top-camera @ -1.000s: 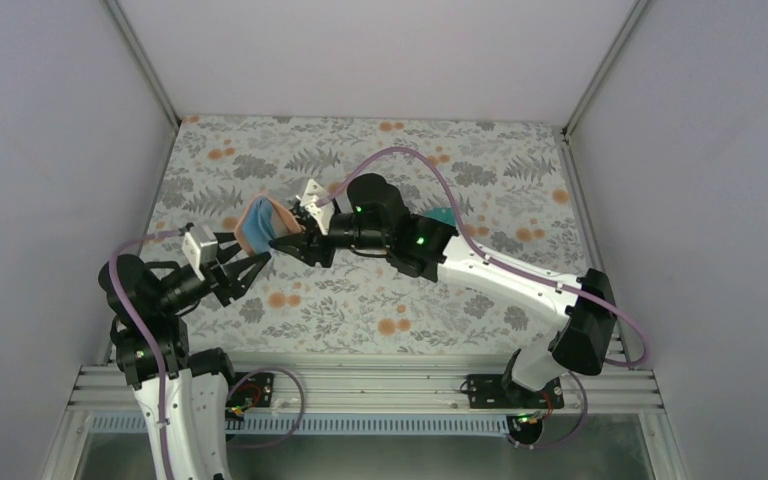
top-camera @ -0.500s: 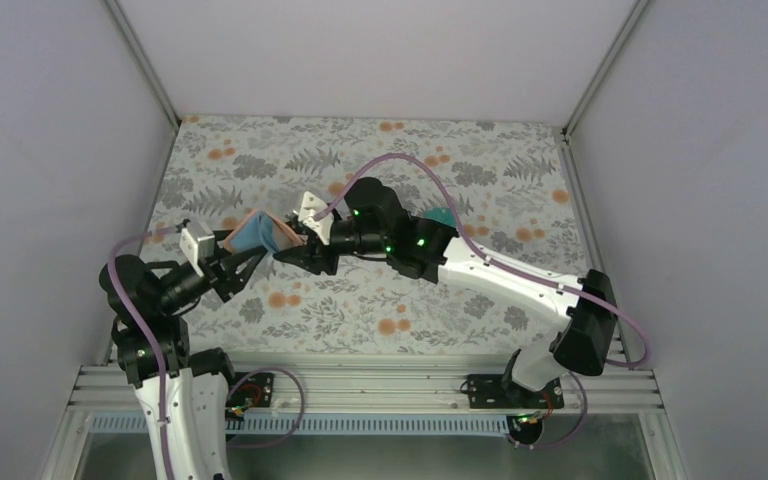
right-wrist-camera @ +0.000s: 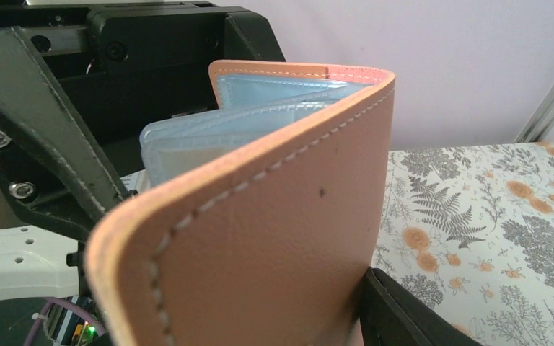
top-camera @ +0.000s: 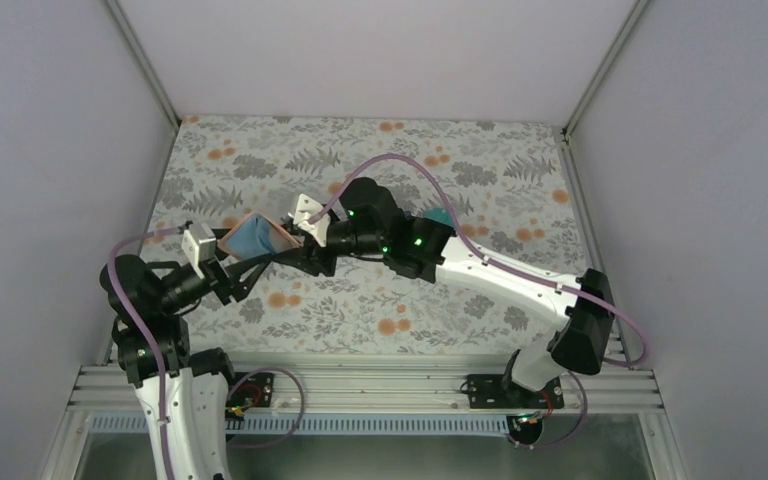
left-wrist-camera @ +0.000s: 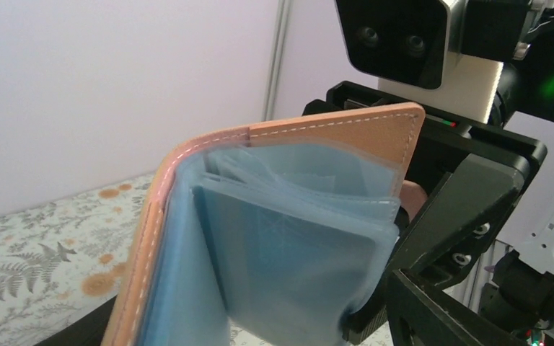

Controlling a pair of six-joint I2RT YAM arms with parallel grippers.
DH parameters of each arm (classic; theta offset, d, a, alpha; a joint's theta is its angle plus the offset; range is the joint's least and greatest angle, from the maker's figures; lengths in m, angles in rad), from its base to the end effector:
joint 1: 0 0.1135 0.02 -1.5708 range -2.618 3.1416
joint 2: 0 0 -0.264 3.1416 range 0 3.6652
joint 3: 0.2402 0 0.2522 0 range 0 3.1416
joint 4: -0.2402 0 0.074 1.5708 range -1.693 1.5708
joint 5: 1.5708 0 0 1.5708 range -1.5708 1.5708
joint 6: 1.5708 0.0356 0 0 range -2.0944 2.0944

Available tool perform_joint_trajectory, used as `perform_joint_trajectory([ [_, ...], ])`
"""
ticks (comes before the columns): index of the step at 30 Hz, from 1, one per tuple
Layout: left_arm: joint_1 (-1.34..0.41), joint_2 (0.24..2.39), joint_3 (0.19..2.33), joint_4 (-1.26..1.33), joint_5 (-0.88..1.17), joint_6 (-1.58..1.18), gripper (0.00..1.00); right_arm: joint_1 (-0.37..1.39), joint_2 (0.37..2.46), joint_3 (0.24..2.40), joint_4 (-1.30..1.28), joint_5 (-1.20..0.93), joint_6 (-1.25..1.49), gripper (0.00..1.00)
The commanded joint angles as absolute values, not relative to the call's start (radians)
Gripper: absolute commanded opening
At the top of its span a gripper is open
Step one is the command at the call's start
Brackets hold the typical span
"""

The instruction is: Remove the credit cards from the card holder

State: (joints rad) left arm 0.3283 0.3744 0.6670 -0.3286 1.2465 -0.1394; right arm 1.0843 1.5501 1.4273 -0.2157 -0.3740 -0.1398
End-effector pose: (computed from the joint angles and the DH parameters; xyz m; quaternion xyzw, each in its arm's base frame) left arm 0.0836 -0.0072 0.3351 0.2588 0.6624 -0.3650 0.6008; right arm 0.1596 0.3297 0.3714 -0.5486 0.5946 0.3934 0.4367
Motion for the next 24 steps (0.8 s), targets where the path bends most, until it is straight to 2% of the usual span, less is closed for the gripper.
perform_joint_trajectory([
  [1,0.327,0.373,0.684,-0.328,1.287,-0.13,0.69,1.103,1.562,1.468,-0.207,-0.388,-0.148,0.45],
  [7,0.327,0.376,0.68,-0.295,1.242,-0.177,0.31,1.103,1.544,1.444,-0.213,-0.413,-0.173,0.45],
  [14,0.326,0.384,0.678,-0.29,1.227,-0.188,0.03,1.091,1.499,1.404,-0.177,-0.396,-0.162,0.52],
  [17,0.327,0.385,0.684,-0.29,1.232,-0.189,0.02,1.067,1.493,1.391,-0.156,-0.363,-0.132,0.57],
  [24,0.327,0.382,0.684,-0.298,1.244,-0.189,0.02,1.03,1.483,1.362,-0.124,-0.296,-0.074,0.79],
])
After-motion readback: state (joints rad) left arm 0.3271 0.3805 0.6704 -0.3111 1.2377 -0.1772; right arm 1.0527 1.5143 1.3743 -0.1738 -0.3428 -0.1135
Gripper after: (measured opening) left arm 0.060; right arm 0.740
